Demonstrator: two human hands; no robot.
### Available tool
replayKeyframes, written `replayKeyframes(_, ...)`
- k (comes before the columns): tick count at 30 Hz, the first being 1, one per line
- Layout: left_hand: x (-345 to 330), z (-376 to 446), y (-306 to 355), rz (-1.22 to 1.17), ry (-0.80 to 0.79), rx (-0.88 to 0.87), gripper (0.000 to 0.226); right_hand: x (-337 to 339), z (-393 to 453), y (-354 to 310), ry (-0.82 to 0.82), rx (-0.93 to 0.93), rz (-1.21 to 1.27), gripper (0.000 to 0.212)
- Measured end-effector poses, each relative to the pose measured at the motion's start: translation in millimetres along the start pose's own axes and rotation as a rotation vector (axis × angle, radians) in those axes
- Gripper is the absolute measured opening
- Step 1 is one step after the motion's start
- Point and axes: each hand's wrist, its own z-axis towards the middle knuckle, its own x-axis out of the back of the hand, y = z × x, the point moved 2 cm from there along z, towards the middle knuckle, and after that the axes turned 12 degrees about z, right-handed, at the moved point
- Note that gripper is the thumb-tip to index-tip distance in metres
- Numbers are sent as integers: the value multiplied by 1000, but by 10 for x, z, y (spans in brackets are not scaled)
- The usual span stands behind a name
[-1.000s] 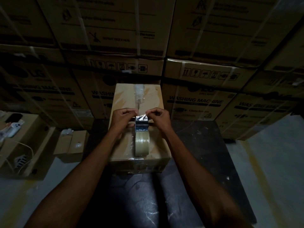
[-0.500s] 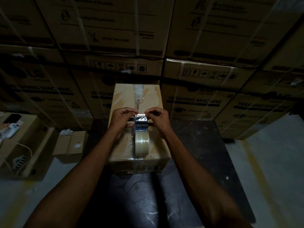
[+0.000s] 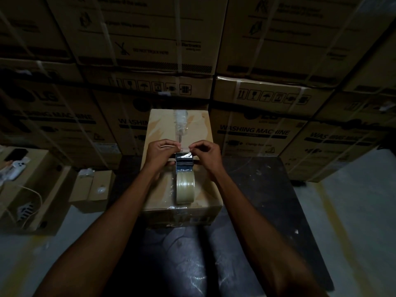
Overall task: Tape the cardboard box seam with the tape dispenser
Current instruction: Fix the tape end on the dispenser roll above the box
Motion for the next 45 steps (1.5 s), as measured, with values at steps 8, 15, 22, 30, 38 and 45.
replayKeyframes(8,15,19,-14,12,1,-4,13,-9,-20,-24,5,-11,8,11)
replayKeyframes(15,11,9,9,1,18,-4,19,5,-26,-48,74,-104,37,13)
replayKeyframes(22,-8,-16,25,-5,39,-20,18,-60,55,-65,30,-42,-174,20)
replayKeyframes(30,-7,-37,46,-1,60,-29,16,-48,113,18,89,-37,-259,26)
replayKeyframes(38,-15,-25,44,-3,59,-36,16,-72,122,2,70,8,-299,18)
replayKeyframes(45,-17,-21,37,-2,66,-43,18,-82,133,3,97,-4,-304,15)
